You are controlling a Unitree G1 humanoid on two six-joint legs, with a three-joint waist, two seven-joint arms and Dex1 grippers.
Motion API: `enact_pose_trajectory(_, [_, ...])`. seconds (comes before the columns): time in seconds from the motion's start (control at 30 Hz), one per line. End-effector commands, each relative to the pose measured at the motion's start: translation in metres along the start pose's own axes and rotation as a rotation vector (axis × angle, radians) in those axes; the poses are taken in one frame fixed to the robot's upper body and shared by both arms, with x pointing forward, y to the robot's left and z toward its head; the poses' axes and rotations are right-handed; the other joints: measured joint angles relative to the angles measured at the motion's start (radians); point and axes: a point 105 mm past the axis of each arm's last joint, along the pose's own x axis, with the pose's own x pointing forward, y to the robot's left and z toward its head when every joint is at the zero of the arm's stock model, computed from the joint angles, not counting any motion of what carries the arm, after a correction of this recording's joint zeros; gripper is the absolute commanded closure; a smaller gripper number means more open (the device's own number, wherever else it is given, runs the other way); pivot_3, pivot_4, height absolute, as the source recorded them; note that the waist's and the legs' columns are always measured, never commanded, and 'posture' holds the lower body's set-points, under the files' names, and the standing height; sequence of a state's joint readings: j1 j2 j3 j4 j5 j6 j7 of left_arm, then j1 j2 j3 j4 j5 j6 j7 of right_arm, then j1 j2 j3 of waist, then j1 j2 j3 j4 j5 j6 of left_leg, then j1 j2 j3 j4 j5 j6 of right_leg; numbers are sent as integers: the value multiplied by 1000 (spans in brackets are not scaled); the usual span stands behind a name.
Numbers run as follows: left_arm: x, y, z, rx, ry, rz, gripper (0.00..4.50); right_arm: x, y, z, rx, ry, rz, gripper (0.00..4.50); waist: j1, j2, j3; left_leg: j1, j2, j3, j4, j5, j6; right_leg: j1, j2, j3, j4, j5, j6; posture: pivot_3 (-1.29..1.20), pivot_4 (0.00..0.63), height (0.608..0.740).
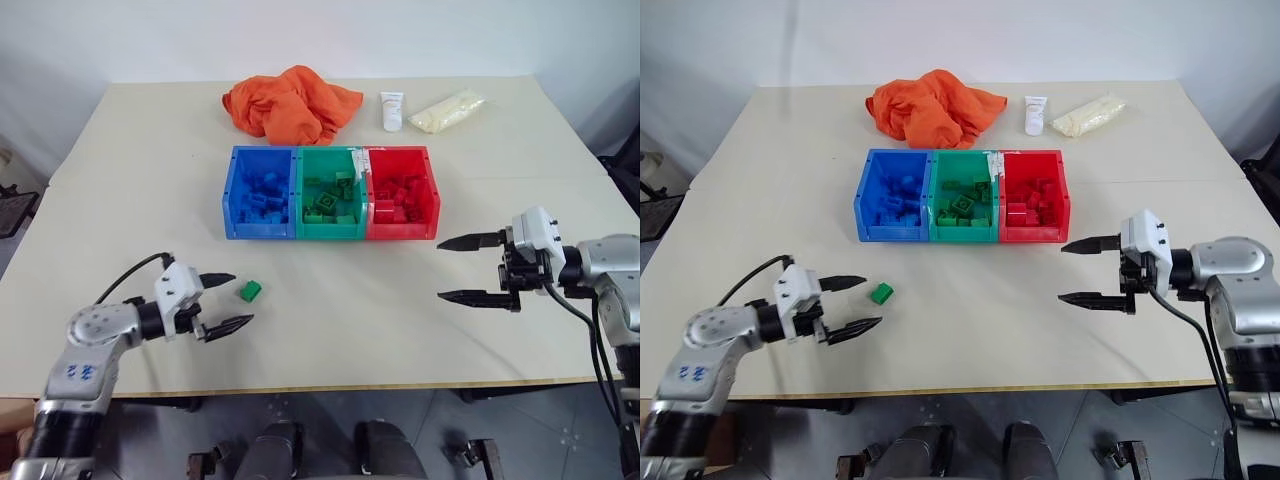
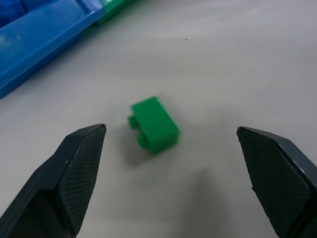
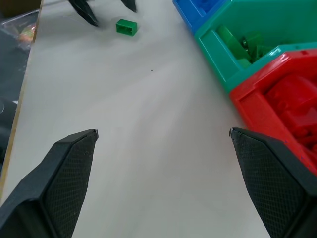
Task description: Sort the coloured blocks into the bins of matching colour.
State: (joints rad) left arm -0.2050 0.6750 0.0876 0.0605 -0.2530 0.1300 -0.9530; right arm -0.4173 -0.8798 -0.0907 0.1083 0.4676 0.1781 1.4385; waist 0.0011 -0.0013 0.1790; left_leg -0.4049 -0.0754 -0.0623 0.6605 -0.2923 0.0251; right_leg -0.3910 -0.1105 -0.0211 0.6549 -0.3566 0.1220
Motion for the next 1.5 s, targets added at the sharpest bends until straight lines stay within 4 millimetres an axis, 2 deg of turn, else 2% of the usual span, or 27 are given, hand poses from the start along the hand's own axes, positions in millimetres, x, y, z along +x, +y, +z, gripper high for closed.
enact_pose_trajectory(0.03, [9,11,-3,17,32,31,0,-5,3,13,-38,-35,-44,50,-2,0,0,0,0,0,1,0,0,0,0,0,1,0,0,0,150,740])
enact_pose_trajectory(0.17, [23,11,-6,14,81,-7,0,-6,8,10,-30,-34,-79,50,1,0,0,0,0,1,2,0,0,0,0,0,1,0,0,0,150,740])
enact_pose_trajectory(0.2, [27,10,-3,26,85,-19,183,-7,8,10,-29,-38,-91,17,2,0,0,0,0,1,2,0,0,0,0,1,1,0,0,0,150,740])
enact_pose_trajectory(0.3, [32,6,3,24,70,-47,918,-7,9,9,-24,-39,-107,0,9,0,0,0,-1,1,3,0,0,1,-1,1,1,0,0,0,150,740])
enact_pose_trajectory(0.5, [29,0,1,13,105,-108,2836,-8,9,9,-24,-40,-121,0,19,0,0,0,-1,1,3,0,0,1,-1,1,0,0,0,0,150,740])
enact_pose_trajectory(0.53, [28,-1,1,18,105,-116,2955,-9,9,9,-24,-42,-122,0,20,0,0,0,-1,1,3,0,0,1,-1,1,0,0,0,0,150,740])
enact_pose_trajectory(0.63, [28,-1,4,42,96,-138,2955,-11,8,9,-20,-46,-131,0,19,0,0,0,-1,1,3,0,0,0,-1,1,0,0,0,0,150,740])
enact_pose_trajectory(0.87, [50,2,60,133,-161,-155,2956,-21,3,4,35,-88,-236,0,28,-1,0,0,-1,1,4,0,0,1,-1,1,-1,0,0,0,150,740])
enact_pose_trajectory(0.97, [69,8,89,176,-249,-139,2956,-23,6,2,52,-109,-274,0,30,-2,0,0,-2,0,4,0,1,1,-1,0,0,0,0,0,150,740])
enact_pose_trajectory(1.07, [88,21,112,187,-299,-81,2956,-23,6,4,62,-132,-314,0,26,-2,0,-1,-2,1,5,0,1,2,0,-1,2,1,1,0,150,740])
enact_pose_trajectory(1.17, [115,36,145,204,-379,-23,2956,-24,7,4,72,-141,-357,0,26,-3,1,-1,-2,2,5,0,1,1,1,-3,4,1,1,0,150,740])
enact_pose_trajectory(1.27, [136,44,162,219,-395,0,2956,-24,9,5,67,-147,-375,0,24,-4,1,-1,-2,4,5,0,1,1,1,-7,4,1,2,0,150,740])
enact_pose_trajectory(1.33, [151,48,174,202,-409,21,2237,-23,10,6,64,-153,-383,0,23,-5,2,-1,-2,5,4,0,1,0,1,-8,4,1,2,0,150,740])
enact_pose_trajectory(1.37, [155,48,178,206,-412,20,2034,-22,11,6,64,-154,-385,0,24,-6,2,-1,-2,5,4,0,1,0,2,-8,4,1,2,0,150,740])
enact_pose_trajectory(1.5, [163,54,181,239,-376,58,829,-22,13,9,56,-155,-394,0,22,-6,2,-1,-2,7,4,0,1,-1,2,-8,4,1,2,0,150,740])
